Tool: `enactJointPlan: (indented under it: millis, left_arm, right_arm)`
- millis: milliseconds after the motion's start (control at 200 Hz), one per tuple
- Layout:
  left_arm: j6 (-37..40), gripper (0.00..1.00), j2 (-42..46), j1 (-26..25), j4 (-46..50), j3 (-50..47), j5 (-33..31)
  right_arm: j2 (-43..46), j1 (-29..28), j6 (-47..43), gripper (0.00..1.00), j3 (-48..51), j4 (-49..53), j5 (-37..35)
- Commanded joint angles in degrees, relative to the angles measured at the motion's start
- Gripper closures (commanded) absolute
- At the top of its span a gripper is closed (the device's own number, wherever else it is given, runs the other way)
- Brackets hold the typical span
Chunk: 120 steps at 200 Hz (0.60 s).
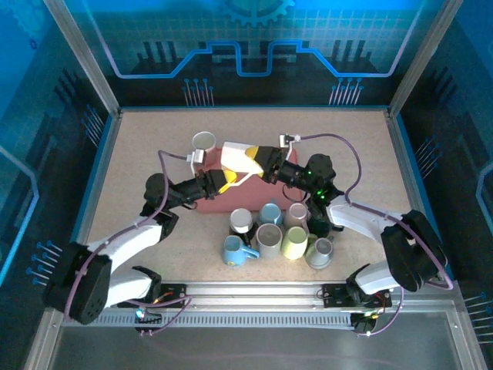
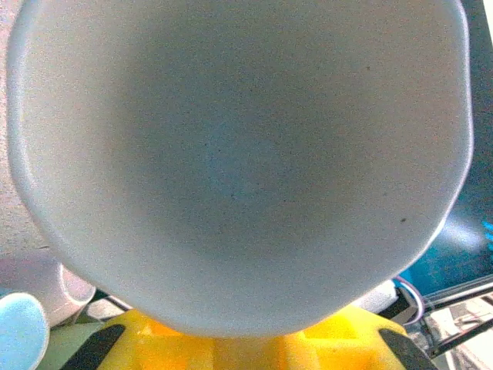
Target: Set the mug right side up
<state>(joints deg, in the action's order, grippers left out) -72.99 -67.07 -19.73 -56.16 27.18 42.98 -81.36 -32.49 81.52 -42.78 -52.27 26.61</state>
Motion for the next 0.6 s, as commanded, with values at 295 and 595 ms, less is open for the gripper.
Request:
enactJointPlan:
  millis: [295,595]
  left_arm:
    - [39.0,1.00,13.6,-3.1,49.7,13.8,-12.8]
    - [53.4,1.00,-0.3,-9.7,75.6,31.5,-40.3]
  right_arm:
    - [15.6,2.3,-27.8,0.00,-10.9,53.6,-14.6]
    - [22.0,2.4,-44.2,0.00,-17.3,74.0,-30.4]
